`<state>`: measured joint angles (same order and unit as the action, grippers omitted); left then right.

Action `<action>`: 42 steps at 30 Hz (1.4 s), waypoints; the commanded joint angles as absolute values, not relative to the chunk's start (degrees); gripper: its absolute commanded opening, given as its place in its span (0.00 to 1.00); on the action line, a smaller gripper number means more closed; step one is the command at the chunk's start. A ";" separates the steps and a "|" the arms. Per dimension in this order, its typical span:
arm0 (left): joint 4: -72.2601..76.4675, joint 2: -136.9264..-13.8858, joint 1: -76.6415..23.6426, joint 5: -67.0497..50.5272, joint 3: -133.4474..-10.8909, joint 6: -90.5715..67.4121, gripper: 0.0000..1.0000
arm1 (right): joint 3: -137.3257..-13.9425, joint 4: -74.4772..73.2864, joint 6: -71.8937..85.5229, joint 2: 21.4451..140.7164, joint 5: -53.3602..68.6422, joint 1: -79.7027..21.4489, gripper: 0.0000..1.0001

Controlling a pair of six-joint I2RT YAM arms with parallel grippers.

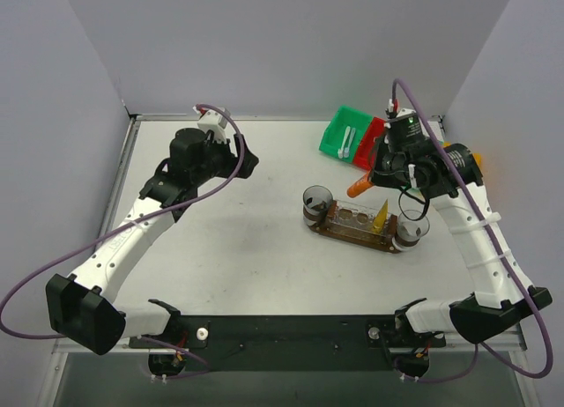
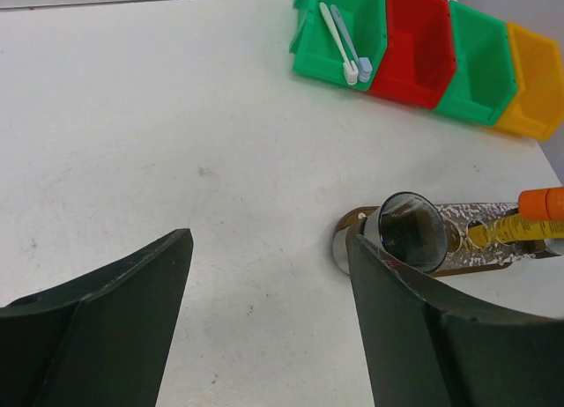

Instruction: Prepare toiletry sets of a toothbrush and toothpaste on the tray

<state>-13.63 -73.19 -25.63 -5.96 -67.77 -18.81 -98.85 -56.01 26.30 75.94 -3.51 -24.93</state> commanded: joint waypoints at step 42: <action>-13.89 -71.37 -22.15 -5.71 -67.06 -19.07 0.82 | -87.10 -54.05 20.74 78.66 -8.26 -23.47 0.00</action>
